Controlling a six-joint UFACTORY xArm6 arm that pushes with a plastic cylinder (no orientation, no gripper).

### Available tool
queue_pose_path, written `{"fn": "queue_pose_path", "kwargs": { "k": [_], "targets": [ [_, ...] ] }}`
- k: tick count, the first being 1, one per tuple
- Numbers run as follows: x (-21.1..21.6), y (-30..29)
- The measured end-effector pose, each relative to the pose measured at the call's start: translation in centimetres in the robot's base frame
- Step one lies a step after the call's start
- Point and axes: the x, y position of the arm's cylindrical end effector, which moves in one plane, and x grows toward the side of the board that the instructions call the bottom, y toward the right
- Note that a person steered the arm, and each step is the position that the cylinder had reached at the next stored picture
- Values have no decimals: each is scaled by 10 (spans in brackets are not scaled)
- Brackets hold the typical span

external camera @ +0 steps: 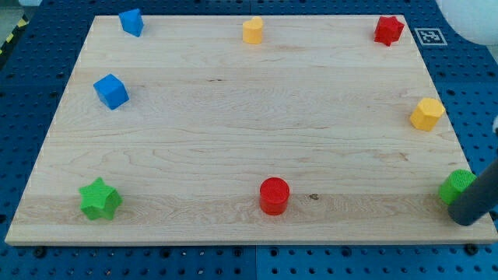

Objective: Move the green circle above the green star

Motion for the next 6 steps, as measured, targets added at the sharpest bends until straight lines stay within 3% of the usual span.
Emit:
{"fn": "queue_pose_path", "kwargs": {
  "k": [2, 4, 6],
  "targets": [
    [8, 48],
    [-45, 31],
    [-55, -21]
  ]
}}
